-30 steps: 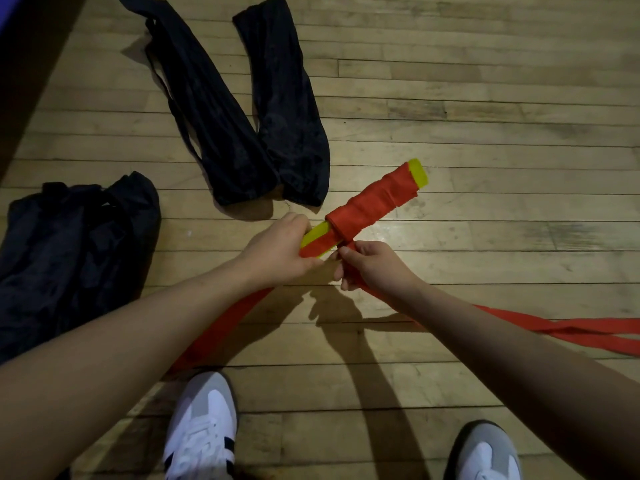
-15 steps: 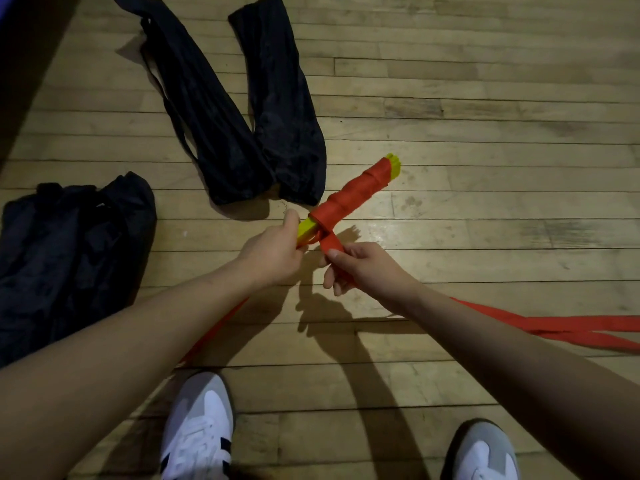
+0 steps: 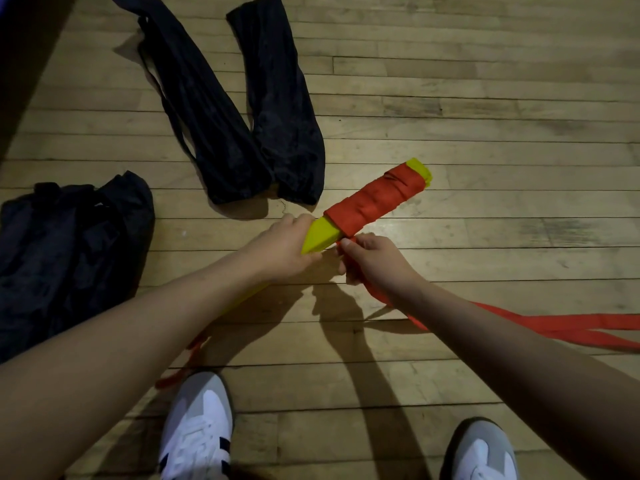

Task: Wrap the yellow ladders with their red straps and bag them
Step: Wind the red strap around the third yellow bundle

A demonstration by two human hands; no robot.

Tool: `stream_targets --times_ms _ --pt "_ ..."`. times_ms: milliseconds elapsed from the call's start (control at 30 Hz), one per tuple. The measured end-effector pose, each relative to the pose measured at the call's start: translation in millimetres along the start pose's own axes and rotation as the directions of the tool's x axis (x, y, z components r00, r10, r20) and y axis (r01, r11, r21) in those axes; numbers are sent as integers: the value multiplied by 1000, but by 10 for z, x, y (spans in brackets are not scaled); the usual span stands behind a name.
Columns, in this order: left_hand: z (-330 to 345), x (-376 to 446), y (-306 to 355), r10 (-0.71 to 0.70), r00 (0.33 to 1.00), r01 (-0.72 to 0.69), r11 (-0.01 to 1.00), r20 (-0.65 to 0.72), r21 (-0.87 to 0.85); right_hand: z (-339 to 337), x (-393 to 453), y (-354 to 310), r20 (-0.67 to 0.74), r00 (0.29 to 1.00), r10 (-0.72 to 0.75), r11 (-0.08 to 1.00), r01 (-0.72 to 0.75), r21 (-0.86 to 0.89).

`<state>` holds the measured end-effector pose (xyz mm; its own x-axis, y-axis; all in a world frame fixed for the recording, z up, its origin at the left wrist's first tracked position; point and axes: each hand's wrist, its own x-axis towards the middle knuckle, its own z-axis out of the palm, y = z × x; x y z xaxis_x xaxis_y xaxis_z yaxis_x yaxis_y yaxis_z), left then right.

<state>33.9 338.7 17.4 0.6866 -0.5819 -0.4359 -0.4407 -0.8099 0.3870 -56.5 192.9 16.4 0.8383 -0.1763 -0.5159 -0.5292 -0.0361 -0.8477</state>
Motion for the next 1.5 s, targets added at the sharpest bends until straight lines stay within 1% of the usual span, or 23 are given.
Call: stream_targets --times_ms 67,133,167,233,333,400,500,533,600,700,767,800,867,933,1000,1100,1233,1367,1500 --pt "-27 -3 -20 20 995 -10 995 -96 97 -4 -6 16 36 999 16 1000 -16 7" --pt "-25 -7 -41 55 989 -27 981 -141 195 -5 -25 31 104 994 29 999 -27 -17" --pt "-15 -11 -56 64 986 -29 976 -157 218 -9 -40 34 136 990 33 999 -28 -42" --pt "2 -27 -75 67 978 -13 964 -195 267 -3 -72 22 185 982 34 997 -20 -77" --pt "15 -46 -81 67 967 45 905 -247 423 7 -94 -16 232 972 26 998 -13 -58" --pt "45 -69 -81 50 961 65 916 -273 396 11 -90 -48 232 973 14 999 -4 -43" --pt "129 -126 -61 32 950 32 979 -310 200 13 -70 -86 220 976 -3 1000 9 -27" --pt "150 -143 -51 32 947 23 986 -320 167 22 -61 -97 220 975 -8 1000 14 -28" --pt "179 -146 -23 27 944 26 988 -330 154 41 -54 -99 211 977 -13 999 24 -48" --pt "191 -111 -2 -42 945 87 988 -323 125 64 -38 -83 183 983 -13 996 29 -84" --pt "200 -93 5 -50 953 76 994 -297 77 53 -22 -79 155 988 -9 997 22 -77" --pt "207 -95 5 -27 961 46 997 -274 62 48 -13 -78 137 991 -3 997 13 -72" --pt "209 -108 -14 27 979 -14 998 -200 68 45 2 -65 98 995 19 997 -12 -73" --pt "187 -120 -41 40 993 -31 996 -110 82 38 3 -24 69 997 37 997 -32 -70" --pt "150 -128 -60 46 997 -40 995 -63 96 27 -2 28 56 997 51 998 -49 -40" --pt "81 -162 -49 53 994 -42 992 -93 119 13 -3 73 27 997 75 997 -75 -21" --pt "55 -190 -11 118 981 -74 963 -156 260 20 14 78 14 996 83 996 -83 -16" --pt "100 -141 63 82 978 -27 961 -192 274 -11 4 18 41 995 91 996 -90 -23" --pt "113 -85 68 28 981 25 963 -190 270 15 9 4 51 995 82 997 -82 4"
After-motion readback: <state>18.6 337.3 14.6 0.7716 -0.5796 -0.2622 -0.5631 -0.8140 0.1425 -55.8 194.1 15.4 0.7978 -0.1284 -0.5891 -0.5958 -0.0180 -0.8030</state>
